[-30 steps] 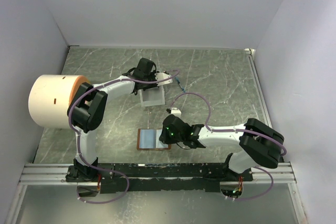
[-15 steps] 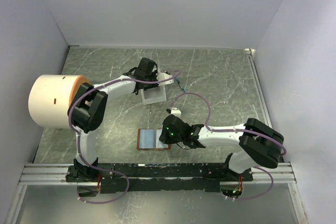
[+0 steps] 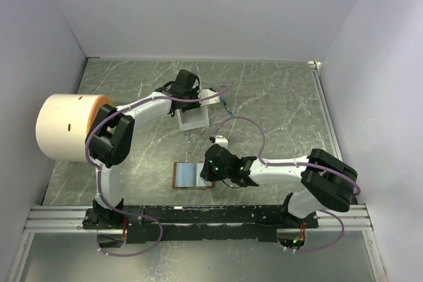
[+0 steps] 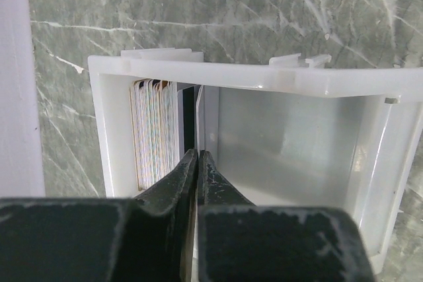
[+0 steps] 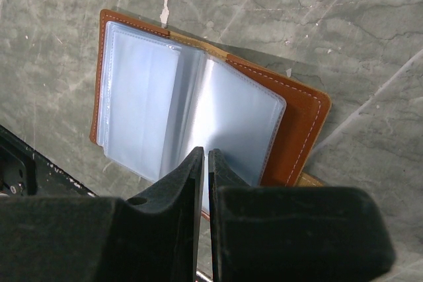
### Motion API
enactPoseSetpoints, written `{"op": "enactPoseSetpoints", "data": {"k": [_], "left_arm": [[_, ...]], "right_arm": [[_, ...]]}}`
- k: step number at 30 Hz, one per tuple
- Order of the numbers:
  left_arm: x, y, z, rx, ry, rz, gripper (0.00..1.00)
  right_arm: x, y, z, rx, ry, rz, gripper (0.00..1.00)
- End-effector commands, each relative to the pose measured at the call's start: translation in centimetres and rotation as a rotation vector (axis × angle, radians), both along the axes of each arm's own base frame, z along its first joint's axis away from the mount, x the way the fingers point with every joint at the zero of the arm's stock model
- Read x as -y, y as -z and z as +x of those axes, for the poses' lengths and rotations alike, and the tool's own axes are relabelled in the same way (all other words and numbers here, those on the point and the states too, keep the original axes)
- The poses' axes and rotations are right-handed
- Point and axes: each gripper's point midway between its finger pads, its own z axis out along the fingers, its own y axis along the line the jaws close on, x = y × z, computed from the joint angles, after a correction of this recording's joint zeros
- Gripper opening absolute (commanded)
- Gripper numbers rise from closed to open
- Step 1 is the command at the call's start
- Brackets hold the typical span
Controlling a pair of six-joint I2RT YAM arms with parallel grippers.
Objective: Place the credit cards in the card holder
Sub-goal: Pick up the credit card from the storage box.
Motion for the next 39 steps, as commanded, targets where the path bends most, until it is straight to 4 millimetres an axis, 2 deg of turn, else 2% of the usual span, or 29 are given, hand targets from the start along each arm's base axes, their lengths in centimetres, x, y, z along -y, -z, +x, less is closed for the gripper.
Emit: {"op": "enactPoseSetpoints", "data": {"k": [1,9,18,24,32,39], "left_arm": [[0.4,-3.0,0.7,0.050,0.002,-0.016,0.12],[0.6,-3.1,0.8,0.046,-0.006,-0.005,0.07],[1.5,-5.3,0.4,0.014,-0.065,-0.124,0.07],[1.8,-7.6,0.1,0.009,-0.109,-0.267,0.07],[0.6,-10.7,-0.2,-0.078,-0.218,-0.486,0.07],[-1.9,-14.2,-2.0,-0.237,-0.396,-0.780,0.07]], "right_arm": [[0.0,-0.1,0.1,0.011,0.000,0.004,0.08],[0.4,-0.3,0.0,0.017,0.007,0.015,0.08],[0.7,-0.1,-0.1,0.017,0.014,0.016,0.08],[0.6,-0.1,-0.1,0.016,0.015,0.026,0.08],[0.7,-0.2,-0.2,0.019,0.016,0.036,0.08],[0.6,0.1,-0.4,0.011,0.009,0.041,0.08]]}}
